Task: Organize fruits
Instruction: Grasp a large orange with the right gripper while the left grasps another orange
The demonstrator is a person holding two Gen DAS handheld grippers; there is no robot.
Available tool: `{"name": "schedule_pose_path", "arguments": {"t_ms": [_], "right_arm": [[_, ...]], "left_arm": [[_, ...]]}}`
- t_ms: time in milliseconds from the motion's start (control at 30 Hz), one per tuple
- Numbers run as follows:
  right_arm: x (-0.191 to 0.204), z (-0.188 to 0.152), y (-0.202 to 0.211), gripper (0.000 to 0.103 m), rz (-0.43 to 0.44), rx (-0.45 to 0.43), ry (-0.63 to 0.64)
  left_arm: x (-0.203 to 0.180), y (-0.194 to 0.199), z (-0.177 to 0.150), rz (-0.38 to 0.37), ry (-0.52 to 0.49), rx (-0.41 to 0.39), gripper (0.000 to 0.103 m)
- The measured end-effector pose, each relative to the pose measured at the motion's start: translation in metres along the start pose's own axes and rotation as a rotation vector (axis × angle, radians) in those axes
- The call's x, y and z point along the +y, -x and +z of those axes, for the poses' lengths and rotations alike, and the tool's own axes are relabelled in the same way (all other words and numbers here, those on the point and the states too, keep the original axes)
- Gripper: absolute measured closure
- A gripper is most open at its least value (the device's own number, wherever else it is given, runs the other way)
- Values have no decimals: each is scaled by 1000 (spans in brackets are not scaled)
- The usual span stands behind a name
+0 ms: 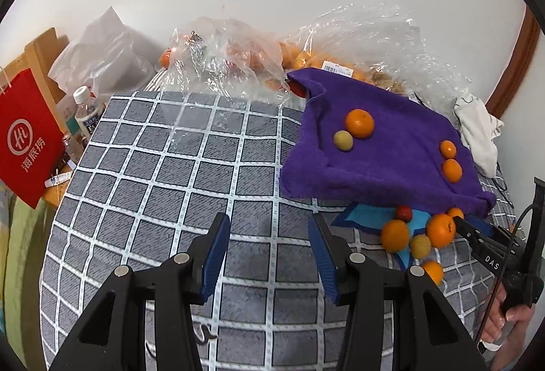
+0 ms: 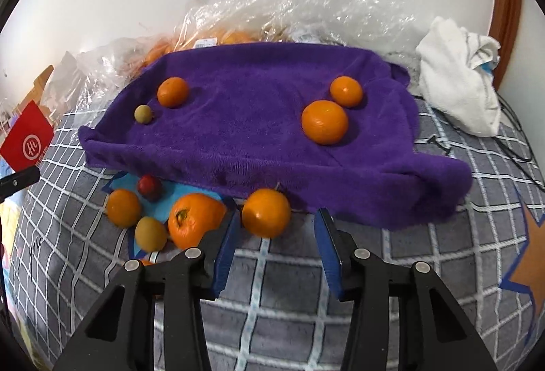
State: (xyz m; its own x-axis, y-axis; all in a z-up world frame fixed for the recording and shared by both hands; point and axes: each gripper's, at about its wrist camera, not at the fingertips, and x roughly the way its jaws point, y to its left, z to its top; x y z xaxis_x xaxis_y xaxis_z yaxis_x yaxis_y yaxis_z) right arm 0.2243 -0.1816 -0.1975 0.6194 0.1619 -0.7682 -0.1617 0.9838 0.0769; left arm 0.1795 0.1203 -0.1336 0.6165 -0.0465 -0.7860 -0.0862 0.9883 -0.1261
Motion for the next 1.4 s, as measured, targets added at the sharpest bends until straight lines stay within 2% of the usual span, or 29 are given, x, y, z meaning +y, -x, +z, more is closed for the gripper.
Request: {"name": "schedule_pose_path", "arguments": {"t_ms": [100, 167, 233, 300, 500, 667, 867, 1033, 1200, 1400], "right_arm": [[1, 4, -9, 57, 3, 14, -6], [-1, 5, -10, 62, 16, 8, -18], [-3, 7, -13, 71, 44, 13, -31], [-5, 8, -12, 71, 52, 14, -40], [-20, -6, 10, 71, 1, -10, -25], [-36, -25, 20, 71, -49, 2, -7], [-43, -40, 24, 71, -22, 2, -34], [-43, -44, 17, 71, -17, 6, -37], [-42, -44, 17, 71, -25, -6, -34], [-45, -44, 22, 71, -19, -15, -60]], "left_arm": [[2, -12, 2, -14, 11, 20, 58], [3, -19, 2, -30, 20, 31, 58], [0, -23, 2, -35, 20, 36, 58], [-4, -26, 2, -55, 18, 38, 58], [-36, -33, 0, -163, -28, 59, 58], [-70, -40, -5, -229, -75, 95, 58], [-99, -51, -12, -234, -103, 137, 58], [-112, -63, -16, -205, -102, 169, 58], [-111, -66, -19, -205, -100, 182, 71], [-106, -63, -17, -203, -88, 189, 71]]}}
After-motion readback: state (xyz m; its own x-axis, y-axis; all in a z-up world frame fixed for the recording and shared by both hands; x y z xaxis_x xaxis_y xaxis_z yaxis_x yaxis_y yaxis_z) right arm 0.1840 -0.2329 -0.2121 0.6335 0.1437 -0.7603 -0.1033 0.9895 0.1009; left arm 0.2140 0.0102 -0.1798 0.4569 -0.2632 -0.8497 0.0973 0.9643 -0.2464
